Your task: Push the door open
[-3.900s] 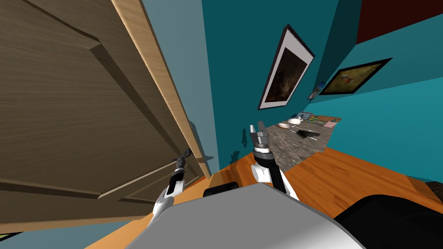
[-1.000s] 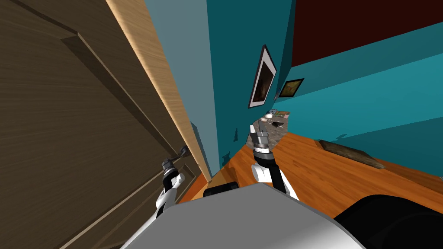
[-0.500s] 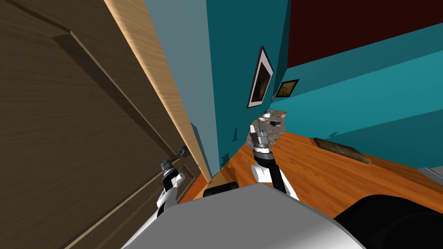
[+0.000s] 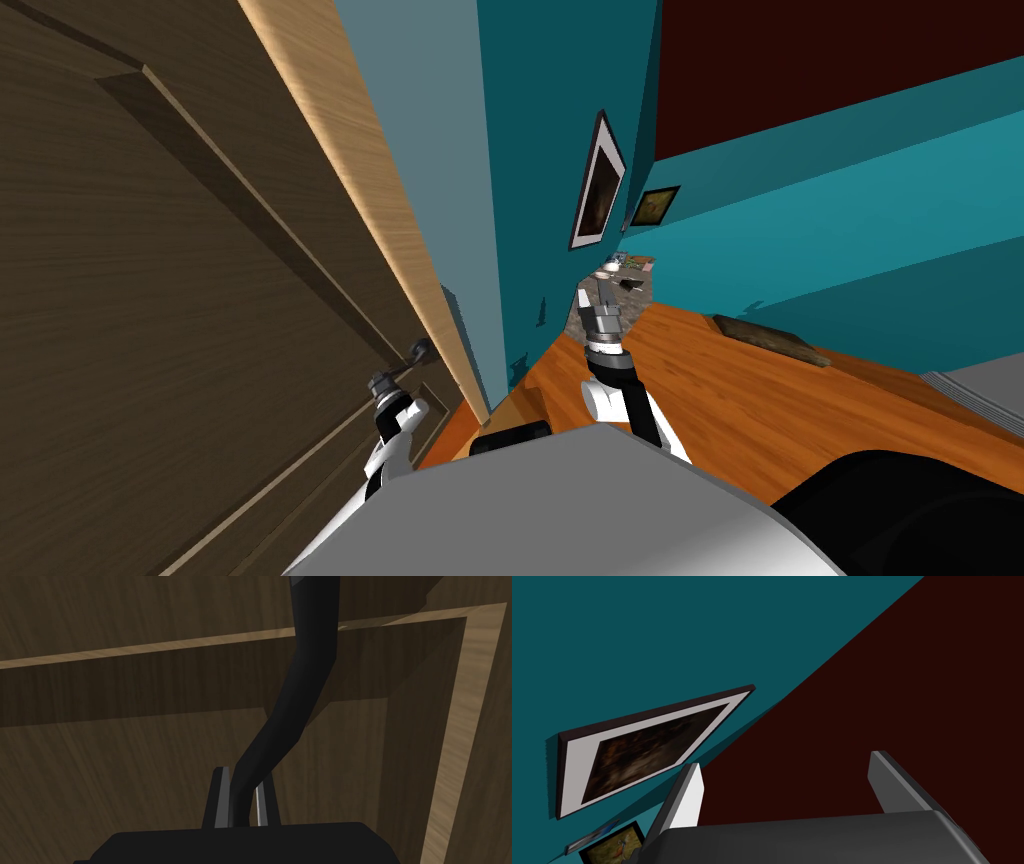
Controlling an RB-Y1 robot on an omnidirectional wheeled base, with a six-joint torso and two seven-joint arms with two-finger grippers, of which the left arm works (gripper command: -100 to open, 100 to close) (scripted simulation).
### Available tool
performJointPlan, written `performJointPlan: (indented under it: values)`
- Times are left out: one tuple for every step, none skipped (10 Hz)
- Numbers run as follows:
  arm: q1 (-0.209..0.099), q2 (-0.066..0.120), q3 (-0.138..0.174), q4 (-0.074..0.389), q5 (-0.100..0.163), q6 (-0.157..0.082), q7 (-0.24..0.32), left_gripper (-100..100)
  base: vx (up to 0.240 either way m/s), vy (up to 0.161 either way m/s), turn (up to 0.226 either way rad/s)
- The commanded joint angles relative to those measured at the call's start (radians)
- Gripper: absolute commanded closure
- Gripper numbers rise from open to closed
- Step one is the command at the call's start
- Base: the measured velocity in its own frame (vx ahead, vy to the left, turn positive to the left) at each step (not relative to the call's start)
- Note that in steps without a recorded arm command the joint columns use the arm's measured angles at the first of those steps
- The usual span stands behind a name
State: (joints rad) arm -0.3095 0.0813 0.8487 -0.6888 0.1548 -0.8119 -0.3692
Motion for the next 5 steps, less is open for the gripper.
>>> performJointPlan:
  values:
    - [-0.021, 0.022, 0.035, 0.014, 0.014, -0.026, -0.023, 100, 0.003, 0.027, -0.075]
    - [-0.021, 0.022, 0.035, 0.014, 0.014, -0.026, -0.023, 100, 0.003, 0.029, -0.043]
    - [-0.021, 0.022, 0.035, 0.014, 0.014, -0.026, -0.023, 100, 0.003, 0.011, -0.01]
    - [-0.029, 0.017, 0.058, 0.018, 0.023, -0.033, -0.042, 100, 0.003, 0.03, -0.086]
    - [-0.037, 0.012, 0.08, 0.023, 0.031, -0.039, -0.06, 100, 0.0, 0.066, -0.133]
